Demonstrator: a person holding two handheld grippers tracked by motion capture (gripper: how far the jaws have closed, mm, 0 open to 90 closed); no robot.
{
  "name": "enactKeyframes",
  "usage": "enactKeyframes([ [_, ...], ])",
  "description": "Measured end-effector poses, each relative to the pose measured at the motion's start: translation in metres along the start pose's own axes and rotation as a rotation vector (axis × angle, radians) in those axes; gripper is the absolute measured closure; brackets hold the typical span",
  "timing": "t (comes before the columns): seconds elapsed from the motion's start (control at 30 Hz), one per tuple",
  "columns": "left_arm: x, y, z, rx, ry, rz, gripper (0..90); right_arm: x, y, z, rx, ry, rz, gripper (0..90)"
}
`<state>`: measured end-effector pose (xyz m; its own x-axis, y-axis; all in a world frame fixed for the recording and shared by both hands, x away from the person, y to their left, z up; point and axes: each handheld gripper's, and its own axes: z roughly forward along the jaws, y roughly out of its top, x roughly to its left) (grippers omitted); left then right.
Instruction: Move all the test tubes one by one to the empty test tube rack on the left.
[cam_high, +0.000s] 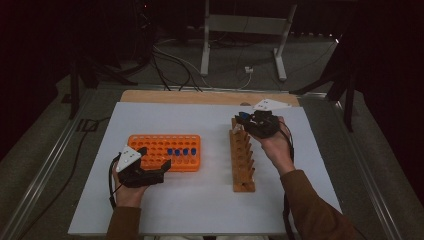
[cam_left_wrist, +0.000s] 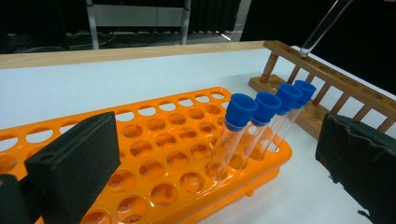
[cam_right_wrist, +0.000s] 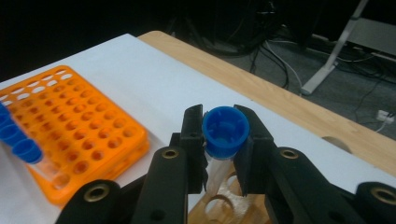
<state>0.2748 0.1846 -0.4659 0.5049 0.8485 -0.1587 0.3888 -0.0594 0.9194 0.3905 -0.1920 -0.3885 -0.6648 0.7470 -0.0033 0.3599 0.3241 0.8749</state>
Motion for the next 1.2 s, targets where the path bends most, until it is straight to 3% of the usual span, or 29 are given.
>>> enactKeyframes([
  [0.57,-0.009,0.005,0.000,-0.018,0.000,0.038,0.8,0.031,-0.009,0.003,0.036,0.089,-0.036,75.5],
  [1.2,-0.026,0.011,0.001,-0.040,-0.013,0.084,0.8,0.069,-0.008,0.000,0.061,0.193,-0.078,75.5],
])
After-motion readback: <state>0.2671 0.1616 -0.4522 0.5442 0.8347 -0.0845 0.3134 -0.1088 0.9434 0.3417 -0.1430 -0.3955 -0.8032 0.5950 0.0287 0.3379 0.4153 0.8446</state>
